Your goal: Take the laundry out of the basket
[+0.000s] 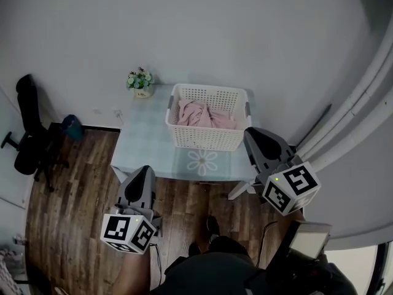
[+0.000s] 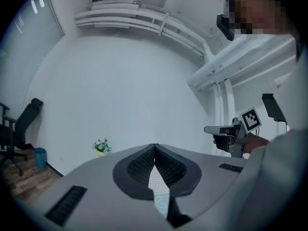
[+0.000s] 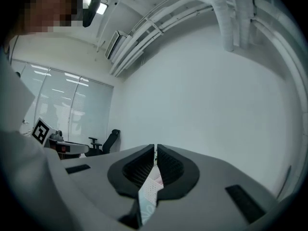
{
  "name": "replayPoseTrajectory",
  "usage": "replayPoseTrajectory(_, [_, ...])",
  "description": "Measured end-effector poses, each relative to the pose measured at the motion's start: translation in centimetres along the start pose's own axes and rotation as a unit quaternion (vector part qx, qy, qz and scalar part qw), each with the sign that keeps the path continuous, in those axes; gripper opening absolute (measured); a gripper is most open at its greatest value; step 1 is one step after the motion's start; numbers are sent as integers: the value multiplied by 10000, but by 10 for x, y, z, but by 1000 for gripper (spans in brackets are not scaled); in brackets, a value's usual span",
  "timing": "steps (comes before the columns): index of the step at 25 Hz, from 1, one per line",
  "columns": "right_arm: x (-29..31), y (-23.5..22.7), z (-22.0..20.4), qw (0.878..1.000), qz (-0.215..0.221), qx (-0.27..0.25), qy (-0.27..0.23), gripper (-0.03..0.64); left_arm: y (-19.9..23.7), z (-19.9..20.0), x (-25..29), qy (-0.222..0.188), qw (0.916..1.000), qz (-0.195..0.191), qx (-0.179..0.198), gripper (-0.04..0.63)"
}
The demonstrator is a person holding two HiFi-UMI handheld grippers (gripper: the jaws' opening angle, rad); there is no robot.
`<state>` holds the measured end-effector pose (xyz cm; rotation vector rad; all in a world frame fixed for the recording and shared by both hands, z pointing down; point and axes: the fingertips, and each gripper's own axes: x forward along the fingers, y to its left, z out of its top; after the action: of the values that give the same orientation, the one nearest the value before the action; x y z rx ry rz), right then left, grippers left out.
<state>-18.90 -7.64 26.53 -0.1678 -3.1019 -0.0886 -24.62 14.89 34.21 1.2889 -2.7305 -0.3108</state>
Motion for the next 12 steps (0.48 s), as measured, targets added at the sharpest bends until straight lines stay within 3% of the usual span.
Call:
replayPoseTrajectory(10, [82,-82,-2,9993,380,-36,17,22,10,28,102,-36,9985,404,360,9])
replayPoseTrajectory(12, [100,-96,-6,9981,608,11,119,78,11,34,121,12,9975,525,474,9])
